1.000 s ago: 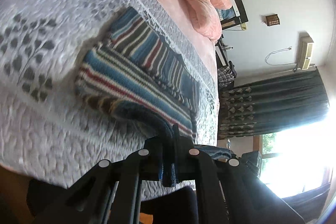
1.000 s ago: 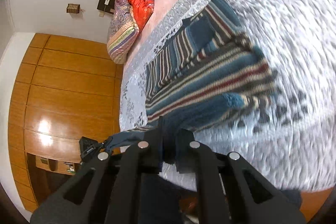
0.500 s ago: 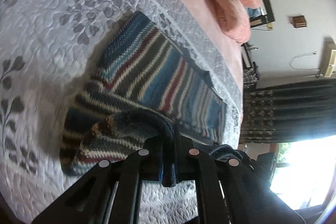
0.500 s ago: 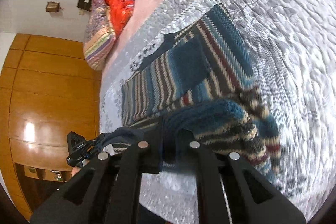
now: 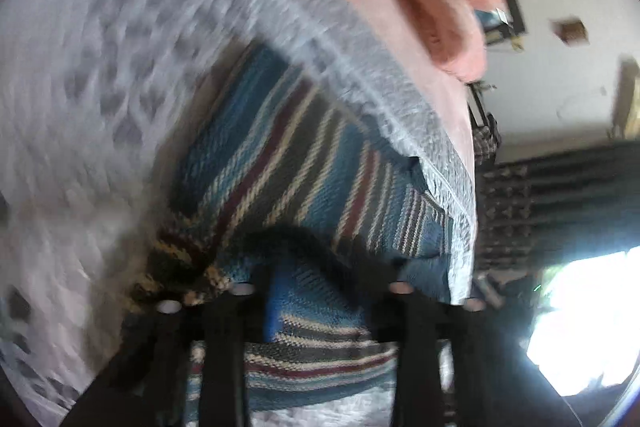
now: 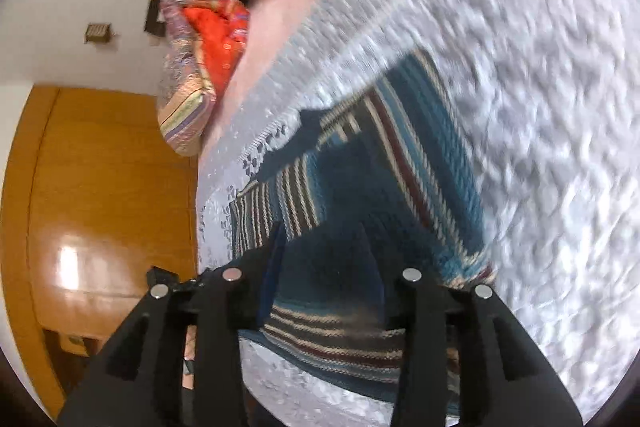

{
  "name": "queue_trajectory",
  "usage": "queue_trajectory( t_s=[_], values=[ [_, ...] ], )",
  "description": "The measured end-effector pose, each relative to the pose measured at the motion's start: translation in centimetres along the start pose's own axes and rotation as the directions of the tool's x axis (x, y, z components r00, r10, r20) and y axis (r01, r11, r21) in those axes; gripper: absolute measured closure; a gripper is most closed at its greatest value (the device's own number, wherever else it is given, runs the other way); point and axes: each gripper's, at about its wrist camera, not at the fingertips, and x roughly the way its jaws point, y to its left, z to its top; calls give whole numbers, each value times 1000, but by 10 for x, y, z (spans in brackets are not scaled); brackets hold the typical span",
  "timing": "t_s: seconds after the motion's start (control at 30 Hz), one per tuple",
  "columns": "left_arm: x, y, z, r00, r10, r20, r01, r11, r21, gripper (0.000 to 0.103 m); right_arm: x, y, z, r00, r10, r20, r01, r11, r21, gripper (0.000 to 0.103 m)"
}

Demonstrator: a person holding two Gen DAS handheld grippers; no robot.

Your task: Fold small clothes

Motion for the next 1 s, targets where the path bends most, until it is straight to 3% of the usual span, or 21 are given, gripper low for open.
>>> queue_trajectory(
  t_s=[0.17, 0.27, 0.47, 0.6, 0.67, 0.7, 0.73, 0.8, 0.83, 0.9, 1.0],
  values=[
    [-9, -17, 13, 999, 38, 25, -41, 989, 144, 51, 8, 6, 4, 993, -102, -53, 95, 988, -120, 61],
    [8, -20, 20, 993, 114, -3, -111, 970, 217, 47, 28, 2, 2, 979, -183, -90, 164, 969, -187, 56],
    [54, -18, 25, 960, 276, -49, -246, 912, 328, 45, 55, -11, 0, 957, -261, -124, 226, 944, -242, 51],
    [70, -13, 24, 958, 268, -104, -216, 910, 354, 44, 61, -14, -1, 952, -272, -140, 228, 936, -267, 46],
    [72, -15, 18, 954, 281, -108, -218, 892, 395, 48, 63, -12, -3, 950, -276, -148, 227, 932, -282, 46],
    [73, -14, 16, 950, 293, -105, -229, 885, 405, 63, 67, -10, -1, 948, -282, -150, 230, 929, -291, 47],
    [74, -13, 16, 949, 297, -107, -232, 885, 404, 72, 68, -8, -3, 945, -290, -148, 236, 923, -302, 49],
    [72, -11, 16, 954, 281, -103, -222, 896, 384, 88, 71, -5, -4, 941, -312, -134, 255, 911, -325, 64],
    [69, -11, 15, 958, 272, -94, -218, 899, 381, 91, 70, -3, -6, 940, -316, -126, 260, 907, -333, 69],
    [64, -17, 11, 962, 264, -66, -218, 894, 392, 94, 68, 1, -10, 942, -318, -109, 263, 898, -353, 91],
    [53, -22, 6, 970, 241, -23, -212, 891, 401, 95, 62, 7, -15, 941, -333, -65, 285, 879, -382, 95]
  ],
)
